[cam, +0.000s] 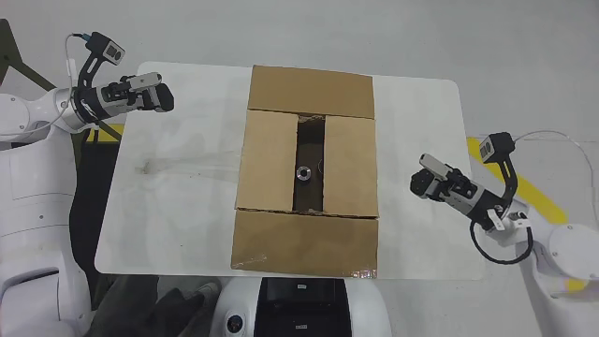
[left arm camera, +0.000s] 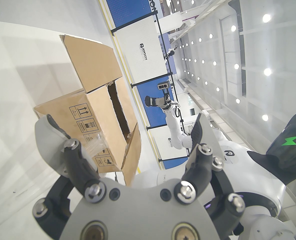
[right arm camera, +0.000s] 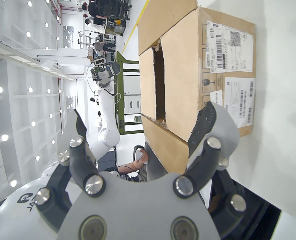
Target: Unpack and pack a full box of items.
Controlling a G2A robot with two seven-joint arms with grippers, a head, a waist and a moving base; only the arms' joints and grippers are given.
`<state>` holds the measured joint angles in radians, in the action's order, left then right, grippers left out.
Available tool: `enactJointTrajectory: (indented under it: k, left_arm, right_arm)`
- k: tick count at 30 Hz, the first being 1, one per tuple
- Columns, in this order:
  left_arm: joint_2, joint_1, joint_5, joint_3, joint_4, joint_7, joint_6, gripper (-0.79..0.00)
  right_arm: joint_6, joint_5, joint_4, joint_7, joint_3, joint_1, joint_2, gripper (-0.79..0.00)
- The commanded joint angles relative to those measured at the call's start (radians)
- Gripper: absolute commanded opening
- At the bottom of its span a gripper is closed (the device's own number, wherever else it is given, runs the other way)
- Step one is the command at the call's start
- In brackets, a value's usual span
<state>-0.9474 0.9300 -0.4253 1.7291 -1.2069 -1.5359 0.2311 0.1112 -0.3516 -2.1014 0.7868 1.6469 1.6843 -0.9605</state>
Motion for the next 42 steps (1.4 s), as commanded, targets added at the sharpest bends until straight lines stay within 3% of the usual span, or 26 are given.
enactJointTrajectory:
  k: [1,14,27,42]
  left_arm:
    - [0.000,0.000,0.000,0.000,0.000,0.000,0.000,0.000]
    - [0.000,0.000,0.000,0.000,0.000,0.000,0.000,0.000]
    - [0.000,0.000,0.000,0.000,0.000,0.000,0.000,0.000]
    - [0.000,0.000,0.000,0.000,0.000,0.000,0.000,0.000]
  right_arm:
    - [0.017,0.028,-0.020,0.023,-0.046,-0.041,0.000,0.000]
    - [0.114,0.084,0.045,0.030,-0.395,-0.325,-0.030,0.000]
    - [0.167,0.098,0.171,-0.021,-0.666,-0.522,-0.085,0.000]
    - [0.194,0.105,0.296,-0.077,-0.820,-0.645,-0.141,0.000]
